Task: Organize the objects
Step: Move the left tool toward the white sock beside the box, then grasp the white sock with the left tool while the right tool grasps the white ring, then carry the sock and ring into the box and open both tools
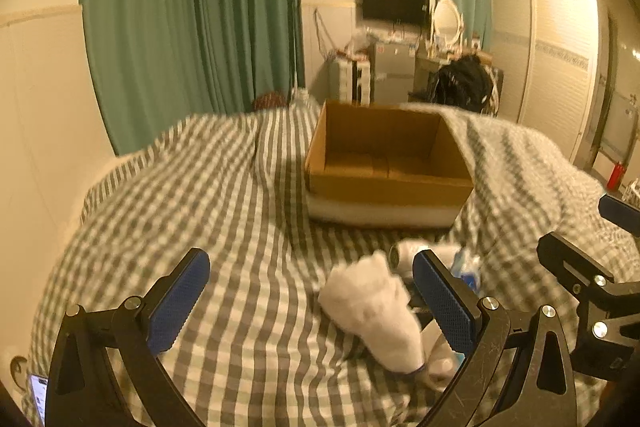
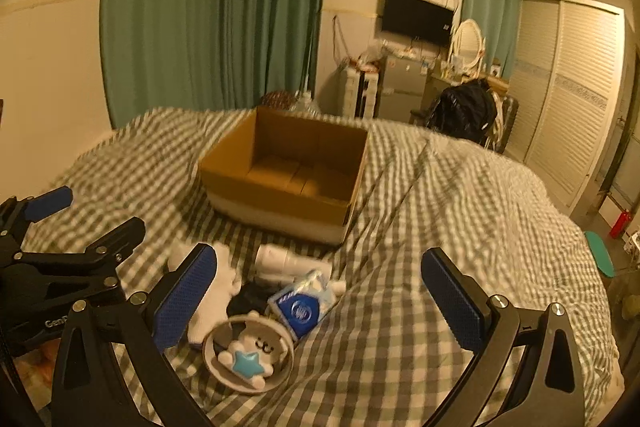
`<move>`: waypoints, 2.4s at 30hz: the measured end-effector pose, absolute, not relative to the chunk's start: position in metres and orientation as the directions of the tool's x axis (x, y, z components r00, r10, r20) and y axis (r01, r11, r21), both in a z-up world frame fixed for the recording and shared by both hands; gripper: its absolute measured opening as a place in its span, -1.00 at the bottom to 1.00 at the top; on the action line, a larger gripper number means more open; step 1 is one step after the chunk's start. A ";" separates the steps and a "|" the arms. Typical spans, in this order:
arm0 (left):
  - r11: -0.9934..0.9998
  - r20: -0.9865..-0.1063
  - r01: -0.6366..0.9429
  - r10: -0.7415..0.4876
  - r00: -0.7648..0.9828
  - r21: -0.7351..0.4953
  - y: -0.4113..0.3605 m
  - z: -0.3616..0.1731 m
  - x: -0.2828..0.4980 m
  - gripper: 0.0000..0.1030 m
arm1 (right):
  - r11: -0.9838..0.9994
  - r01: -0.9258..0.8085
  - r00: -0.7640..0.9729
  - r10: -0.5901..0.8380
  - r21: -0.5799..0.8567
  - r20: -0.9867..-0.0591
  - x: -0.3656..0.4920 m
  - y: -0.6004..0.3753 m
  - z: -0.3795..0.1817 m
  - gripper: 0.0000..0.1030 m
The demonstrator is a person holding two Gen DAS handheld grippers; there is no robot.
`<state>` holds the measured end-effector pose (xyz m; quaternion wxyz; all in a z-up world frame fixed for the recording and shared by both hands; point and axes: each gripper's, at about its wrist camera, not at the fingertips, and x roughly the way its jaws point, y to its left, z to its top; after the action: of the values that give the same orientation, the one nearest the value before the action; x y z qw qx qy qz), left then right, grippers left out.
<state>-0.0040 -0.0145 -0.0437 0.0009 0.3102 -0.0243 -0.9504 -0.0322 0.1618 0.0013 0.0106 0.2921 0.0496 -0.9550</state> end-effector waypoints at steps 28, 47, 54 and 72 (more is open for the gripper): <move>-0.992 -0.804 -0.104 0.114 -0.583 -0.066 0.011 -0.140 -0.093 0.90 | -0.984 0.178 -0.582 -0.085 -0.025 -0.808 -0.072 0.166 -0.098 -0.75; -0.986 -0.765 -0.145 0.155 -0.625 -0.080 0.003 -0.095 -0.062 0.00 | -0.982 0.149 -0.717 -0.029 -0.112 -0.697 -0.046 0.162 -0.038 -0.88; -0.985 -0.697 -0.161 0.157 -0.700 -0.061 -0.001 -0.045 -0.049 0.00 | -0.986 0.127 -0.766 -0.031 -0.104 -0.643 -0.044 0.171 -0.005 -0.89; -0.987 -0.566 -0.134 0.064 -0.822 0.084 0.030 0.027 -0.157 0.00 | -0.982 0.139 -0.845 -0.049 -0.130 -0.533 -0.175 0.187 0.085 -0.89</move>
<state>-0.1573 0.0300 0.0272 -0.0519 0.2935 -0.0602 -0.9526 -0.1754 0.1871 0.0849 0.0492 0.2743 0.0823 -0.9569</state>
